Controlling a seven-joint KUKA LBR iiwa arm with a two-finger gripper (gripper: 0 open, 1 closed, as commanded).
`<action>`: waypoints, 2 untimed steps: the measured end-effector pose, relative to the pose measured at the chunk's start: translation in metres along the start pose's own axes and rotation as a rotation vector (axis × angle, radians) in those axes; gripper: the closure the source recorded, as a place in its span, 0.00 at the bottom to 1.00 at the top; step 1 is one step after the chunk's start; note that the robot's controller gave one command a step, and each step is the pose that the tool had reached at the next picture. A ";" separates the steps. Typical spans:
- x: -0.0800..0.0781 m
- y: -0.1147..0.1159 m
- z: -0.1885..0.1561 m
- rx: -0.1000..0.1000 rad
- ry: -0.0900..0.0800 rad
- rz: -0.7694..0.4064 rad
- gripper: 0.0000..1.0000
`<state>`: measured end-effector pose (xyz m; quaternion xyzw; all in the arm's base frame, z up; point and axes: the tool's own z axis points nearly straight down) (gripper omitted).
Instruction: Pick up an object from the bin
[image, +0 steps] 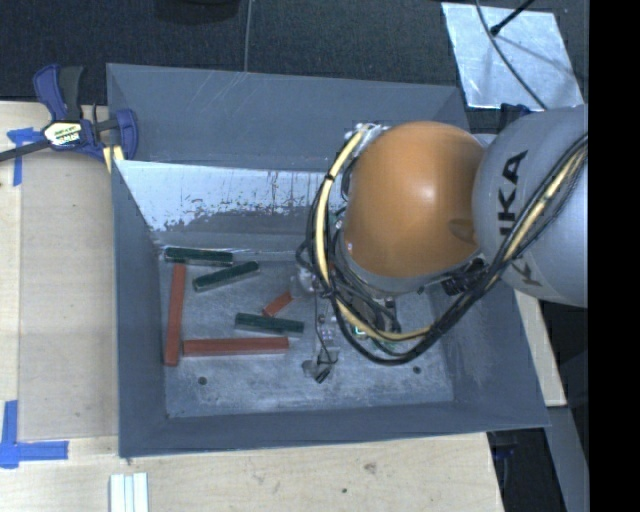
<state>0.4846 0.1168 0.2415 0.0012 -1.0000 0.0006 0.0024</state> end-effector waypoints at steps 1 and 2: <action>-0.042 0.044 0.174 -0.002 -0.007 0.036 0.00; -0.040 0.087 0.139 -0.004 -0.011 -0.037 0.00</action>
Offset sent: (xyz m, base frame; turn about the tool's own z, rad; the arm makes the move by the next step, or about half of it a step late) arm 0.0402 0.0437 -0.1715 0.0380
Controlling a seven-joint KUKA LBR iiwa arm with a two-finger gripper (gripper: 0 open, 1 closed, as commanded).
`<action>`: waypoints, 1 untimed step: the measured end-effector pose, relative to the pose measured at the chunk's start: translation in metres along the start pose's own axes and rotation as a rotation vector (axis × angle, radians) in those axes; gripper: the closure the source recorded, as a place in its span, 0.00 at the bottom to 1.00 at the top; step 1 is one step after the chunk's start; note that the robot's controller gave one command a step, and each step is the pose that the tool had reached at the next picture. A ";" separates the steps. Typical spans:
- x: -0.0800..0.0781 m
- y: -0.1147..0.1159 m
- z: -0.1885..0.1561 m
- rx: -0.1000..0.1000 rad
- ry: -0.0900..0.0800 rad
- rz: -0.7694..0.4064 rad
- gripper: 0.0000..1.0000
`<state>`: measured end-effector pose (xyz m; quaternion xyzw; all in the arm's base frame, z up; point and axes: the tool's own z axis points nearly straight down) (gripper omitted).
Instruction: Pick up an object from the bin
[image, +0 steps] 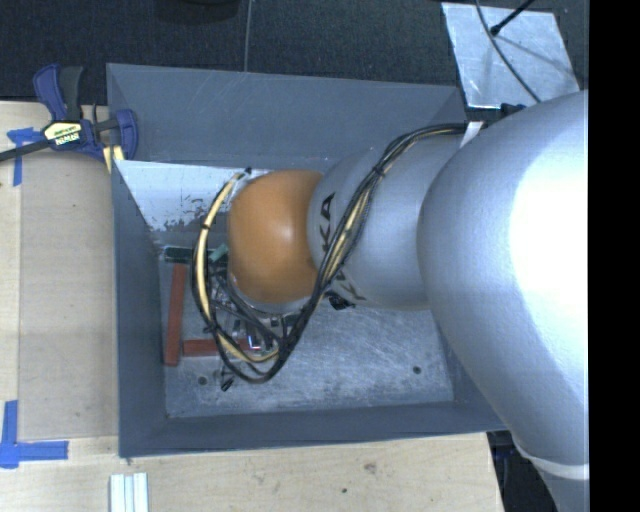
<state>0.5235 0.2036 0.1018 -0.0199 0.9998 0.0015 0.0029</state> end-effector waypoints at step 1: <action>-0.003 -0.003 -0.015 0.001 0.000 0.125 0.00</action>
Offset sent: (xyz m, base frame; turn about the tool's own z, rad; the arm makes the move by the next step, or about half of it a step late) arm 0.0017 -0.0026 0.0147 0.1262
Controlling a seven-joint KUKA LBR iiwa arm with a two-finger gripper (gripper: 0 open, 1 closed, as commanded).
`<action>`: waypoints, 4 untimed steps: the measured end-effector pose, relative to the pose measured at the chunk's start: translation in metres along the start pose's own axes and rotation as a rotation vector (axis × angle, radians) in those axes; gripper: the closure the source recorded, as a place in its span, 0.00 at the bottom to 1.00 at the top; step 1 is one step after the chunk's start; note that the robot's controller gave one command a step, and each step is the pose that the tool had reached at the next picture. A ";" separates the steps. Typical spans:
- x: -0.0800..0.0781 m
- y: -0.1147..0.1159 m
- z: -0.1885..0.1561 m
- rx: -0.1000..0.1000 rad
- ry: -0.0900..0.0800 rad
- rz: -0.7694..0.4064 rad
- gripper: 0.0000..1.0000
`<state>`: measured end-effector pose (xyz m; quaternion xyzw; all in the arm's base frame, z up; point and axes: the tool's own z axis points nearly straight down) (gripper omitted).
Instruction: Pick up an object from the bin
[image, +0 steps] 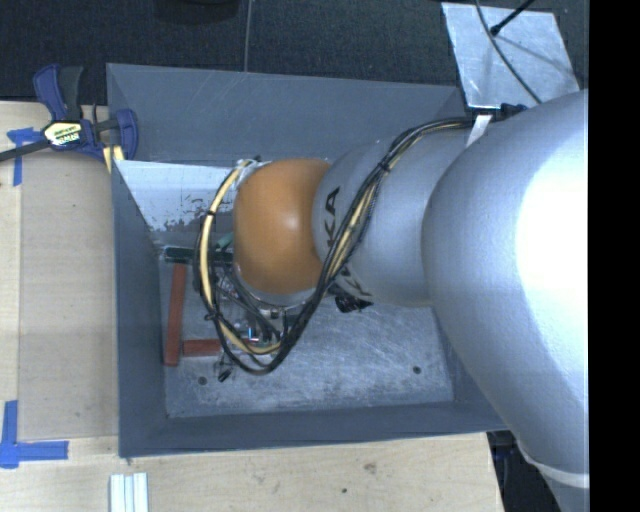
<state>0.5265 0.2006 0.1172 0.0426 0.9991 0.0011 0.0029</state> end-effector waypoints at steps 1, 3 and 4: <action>0.014 -0.012 0.048 0.004 0.008 0.146 0.00; 0.023 0.031 0.046 0.000 0.001 0.055 1.00; 0.022 0.030 0.045 0.000 -0.001 0.056 1.00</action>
Offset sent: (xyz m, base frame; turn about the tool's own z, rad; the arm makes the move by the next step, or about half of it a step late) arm -0.0146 -0.0096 -0.0472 0.1471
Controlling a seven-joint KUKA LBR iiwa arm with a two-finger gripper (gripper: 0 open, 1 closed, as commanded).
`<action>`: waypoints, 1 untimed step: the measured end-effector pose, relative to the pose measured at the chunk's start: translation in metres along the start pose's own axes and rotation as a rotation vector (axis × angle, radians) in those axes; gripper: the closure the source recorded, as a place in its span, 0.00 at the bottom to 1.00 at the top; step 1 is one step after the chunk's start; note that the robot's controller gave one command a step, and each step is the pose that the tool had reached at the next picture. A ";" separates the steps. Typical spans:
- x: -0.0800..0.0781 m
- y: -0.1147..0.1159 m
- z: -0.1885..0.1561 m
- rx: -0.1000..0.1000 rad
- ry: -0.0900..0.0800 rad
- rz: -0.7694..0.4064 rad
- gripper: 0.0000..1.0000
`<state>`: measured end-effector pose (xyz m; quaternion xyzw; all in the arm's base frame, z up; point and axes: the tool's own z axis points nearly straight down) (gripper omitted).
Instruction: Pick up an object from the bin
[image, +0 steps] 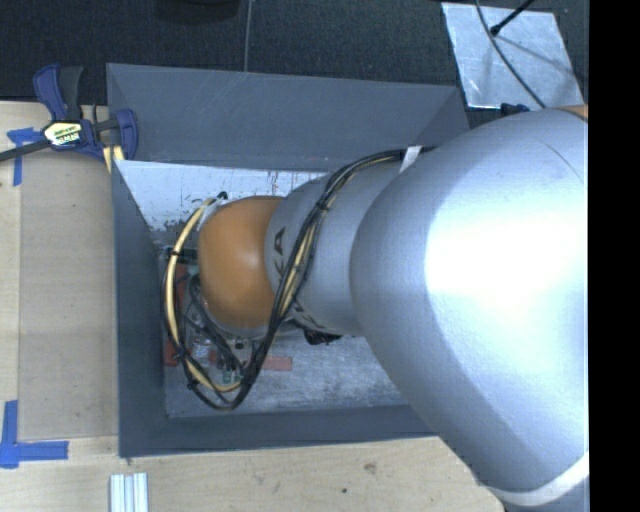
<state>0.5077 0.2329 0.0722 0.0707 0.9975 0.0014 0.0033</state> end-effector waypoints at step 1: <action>-0.003 0.001 -0.118 -0.002 -0.002 -0.001 1.00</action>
Offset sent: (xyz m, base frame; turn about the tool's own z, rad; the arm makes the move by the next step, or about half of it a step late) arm -0.0002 0.0000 0.1133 0.0000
